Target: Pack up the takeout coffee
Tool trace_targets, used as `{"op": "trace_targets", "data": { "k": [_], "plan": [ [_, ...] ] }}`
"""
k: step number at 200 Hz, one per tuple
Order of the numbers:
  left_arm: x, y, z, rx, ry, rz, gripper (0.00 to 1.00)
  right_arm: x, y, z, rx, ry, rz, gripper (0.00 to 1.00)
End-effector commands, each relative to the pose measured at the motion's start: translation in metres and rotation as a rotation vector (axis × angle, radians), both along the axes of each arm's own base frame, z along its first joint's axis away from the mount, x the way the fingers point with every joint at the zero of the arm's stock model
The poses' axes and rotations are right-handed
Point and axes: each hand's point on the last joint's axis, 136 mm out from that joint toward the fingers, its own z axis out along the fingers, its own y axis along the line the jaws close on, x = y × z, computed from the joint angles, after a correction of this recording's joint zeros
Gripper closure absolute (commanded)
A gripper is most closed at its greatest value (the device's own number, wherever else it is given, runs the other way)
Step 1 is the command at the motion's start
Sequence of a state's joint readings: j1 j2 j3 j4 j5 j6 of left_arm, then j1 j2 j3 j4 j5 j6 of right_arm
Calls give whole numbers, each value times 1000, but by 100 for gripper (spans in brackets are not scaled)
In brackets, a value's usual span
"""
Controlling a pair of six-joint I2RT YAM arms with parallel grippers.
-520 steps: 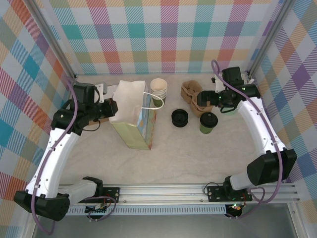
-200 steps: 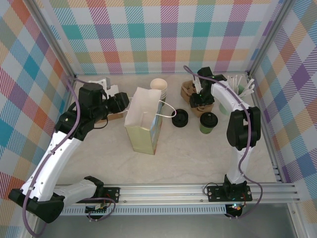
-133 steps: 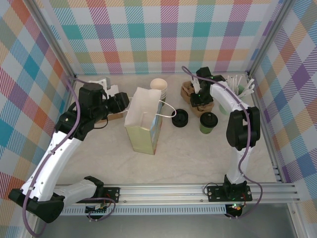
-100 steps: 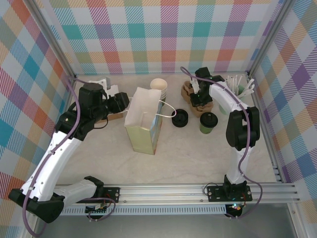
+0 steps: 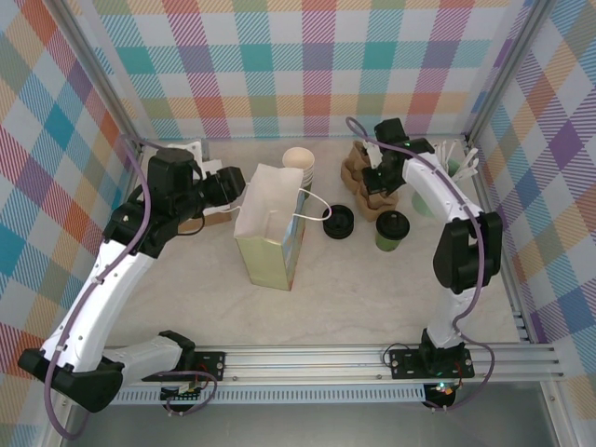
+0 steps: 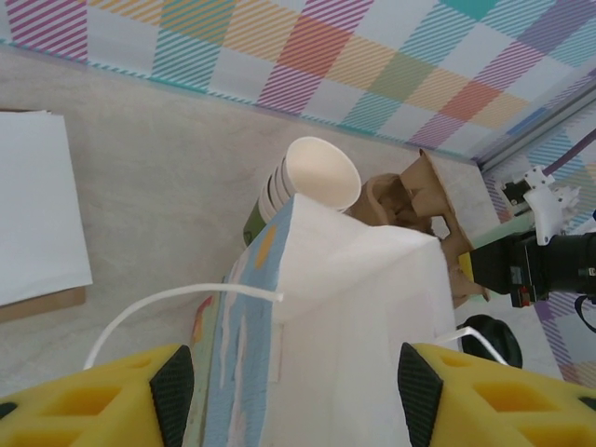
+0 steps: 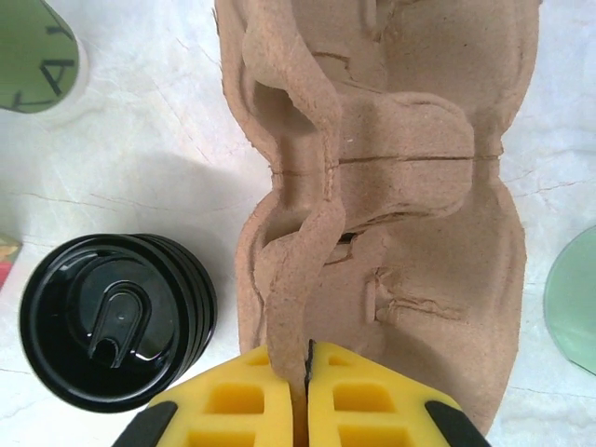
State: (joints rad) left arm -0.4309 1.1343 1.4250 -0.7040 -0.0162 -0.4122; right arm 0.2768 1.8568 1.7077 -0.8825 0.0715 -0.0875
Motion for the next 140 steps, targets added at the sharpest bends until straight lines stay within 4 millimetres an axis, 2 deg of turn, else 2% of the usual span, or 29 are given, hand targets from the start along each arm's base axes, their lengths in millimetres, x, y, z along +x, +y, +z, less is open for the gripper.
{"op": "trace_targets", "data": {
  "k": [1, 31, 59, 92, 140],
  "plan": [
    [0, -11, 20, -50, -34, -40, 39, -7, 2, 20, 13, -42, 10, 93],
    [5, -21, 30, -89, -45, -71, 40, -10, 2, 40, 32, -90, 13, 93],
    [12, -36, 41, -140, -55, -116, 41, -17, 5, 68, 82, -154, 10, 93],
    [24, -64, 54, -203, -66, -190, 42, -33, 13, 103, 176, -243, 22, 93],
    [43, -110, 68, -239, -81, -288, 41, -64, 27, 136, 265, -341, 53, 93]
  ]
}}
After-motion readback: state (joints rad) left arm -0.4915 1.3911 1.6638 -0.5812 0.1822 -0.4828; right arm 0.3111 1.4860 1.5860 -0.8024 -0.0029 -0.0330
